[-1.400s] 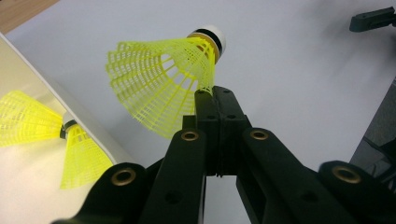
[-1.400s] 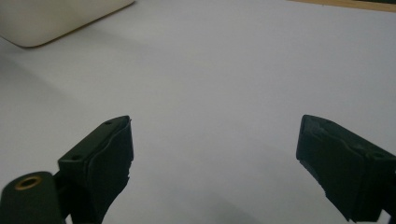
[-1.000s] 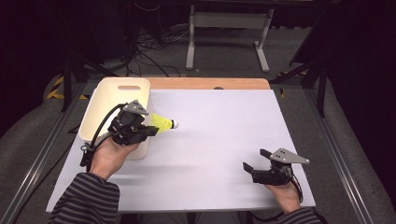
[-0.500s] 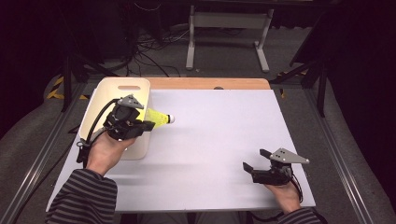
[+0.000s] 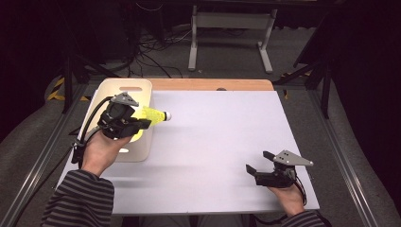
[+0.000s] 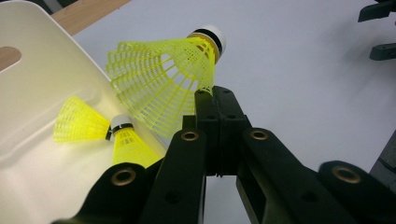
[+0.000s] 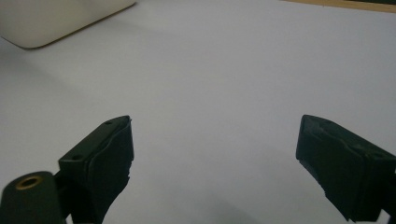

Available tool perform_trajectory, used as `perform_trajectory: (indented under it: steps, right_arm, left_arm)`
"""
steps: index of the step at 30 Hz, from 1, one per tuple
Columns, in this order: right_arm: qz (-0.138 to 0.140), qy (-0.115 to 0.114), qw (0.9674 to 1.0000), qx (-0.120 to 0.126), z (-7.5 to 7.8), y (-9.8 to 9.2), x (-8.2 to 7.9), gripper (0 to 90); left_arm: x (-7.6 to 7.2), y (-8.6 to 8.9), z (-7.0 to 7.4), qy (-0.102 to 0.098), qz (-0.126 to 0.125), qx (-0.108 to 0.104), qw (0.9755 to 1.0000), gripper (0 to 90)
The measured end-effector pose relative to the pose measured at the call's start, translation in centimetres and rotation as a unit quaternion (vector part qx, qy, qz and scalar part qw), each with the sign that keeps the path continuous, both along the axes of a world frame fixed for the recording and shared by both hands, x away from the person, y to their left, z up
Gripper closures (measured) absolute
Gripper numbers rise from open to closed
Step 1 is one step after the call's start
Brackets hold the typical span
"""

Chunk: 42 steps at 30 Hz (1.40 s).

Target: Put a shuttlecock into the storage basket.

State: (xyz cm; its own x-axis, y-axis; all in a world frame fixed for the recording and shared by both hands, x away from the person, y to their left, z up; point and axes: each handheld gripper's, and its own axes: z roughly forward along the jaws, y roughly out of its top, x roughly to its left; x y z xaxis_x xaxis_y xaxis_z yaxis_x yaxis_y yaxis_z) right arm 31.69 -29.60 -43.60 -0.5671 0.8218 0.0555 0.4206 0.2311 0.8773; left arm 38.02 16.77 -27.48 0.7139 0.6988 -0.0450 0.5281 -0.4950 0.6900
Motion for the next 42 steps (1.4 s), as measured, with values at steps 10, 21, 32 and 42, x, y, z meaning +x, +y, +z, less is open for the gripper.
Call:
perform_trajectory:
  steps: [10,21,32,42]
  right_arm:
    - [0.000,0.000,1.0000,0.000,0.0,0.0,0.0,11.7]
    - [0.001,0.001,1.0000,0.000,0.0,0.0,0.0,11.7]
    - [0.001,0.001,1.0000,0.000,0.0,0.0,0.0,11.7]
    - [0.002,0.002,1.0000,0.001,0.0,0.0,0.0,11.7]
  left_arm:
    - [0.3,1.1,0.0,0.003,0.017,-0.006,0.9998,90.0]
    - [0.9,2.6,-0.4,0.007,0.040,-0.016,0.9990,90.0]
    - [1.6,4.2,-1.0,0.017,0.069,-0.022,0.9973,90.0]
    - [2.1,5.3,-1.3,0.022,0.094,-0.022,0.9951,90.0]
